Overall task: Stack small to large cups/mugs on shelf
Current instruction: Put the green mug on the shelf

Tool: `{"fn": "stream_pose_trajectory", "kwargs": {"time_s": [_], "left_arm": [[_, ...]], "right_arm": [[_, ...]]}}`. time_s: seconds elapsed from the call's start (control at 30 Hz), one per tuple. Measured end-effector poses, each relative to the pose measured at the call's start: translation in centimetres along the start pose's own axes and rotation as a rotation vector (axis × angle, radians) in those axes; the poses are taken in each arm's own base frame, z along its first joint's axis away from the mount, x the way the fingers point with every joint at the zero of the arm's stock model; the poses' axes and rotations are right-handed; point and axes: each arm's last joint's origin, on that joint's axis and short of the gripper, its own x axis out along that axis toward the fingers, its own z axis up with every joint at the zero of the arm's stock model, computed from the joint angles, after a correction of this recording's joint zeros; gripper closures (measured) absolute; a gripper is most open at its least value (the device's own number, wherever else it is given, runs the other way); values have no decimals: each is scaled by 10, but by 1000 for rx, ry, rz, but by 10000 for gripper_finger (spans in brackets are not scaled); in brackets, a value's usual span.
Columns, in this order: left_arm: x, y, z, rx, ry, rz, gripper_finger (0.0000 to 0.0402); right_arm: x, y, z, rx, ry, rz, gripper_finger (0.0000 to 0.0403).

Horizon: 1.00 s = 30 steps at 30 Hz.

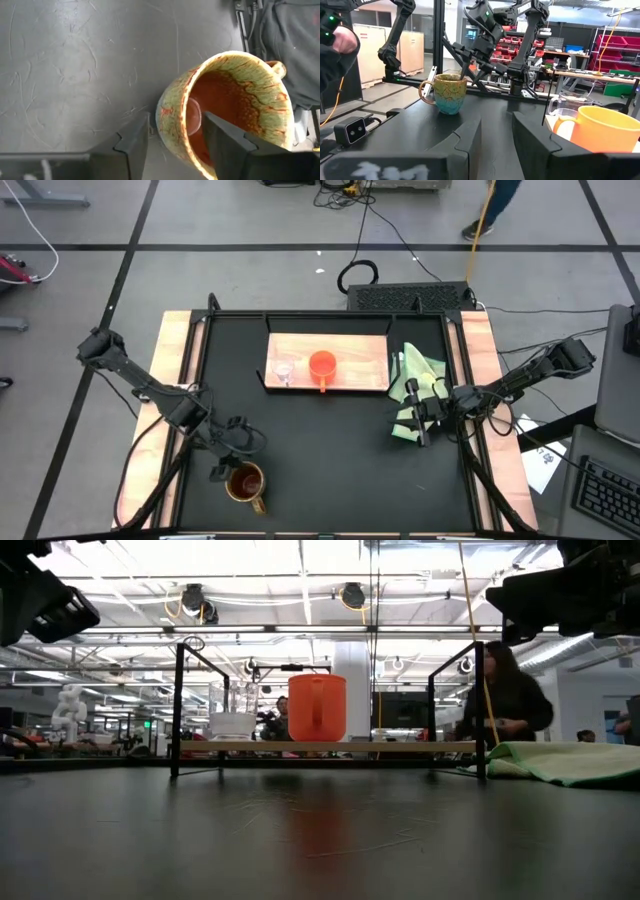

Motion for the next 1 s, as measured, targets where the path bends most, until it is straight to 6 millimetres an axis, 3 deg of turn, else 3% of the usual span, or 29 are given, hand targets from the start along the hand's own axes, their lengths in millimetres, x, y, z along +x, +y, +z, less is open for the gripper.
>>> {"fn": "stream_pose_trajectory", "kwargs": {"time_s": [0.77, 1.0], "left_arm": [[19, 3, -5, -48, 84, 36, 210], [25, 4, -5, -16, 99, 44, 262]], "right_arm": [[0, 0, 0, 1, 1, 0, 301], [0, 0, 1, 3, -12, -1, 301]]}}
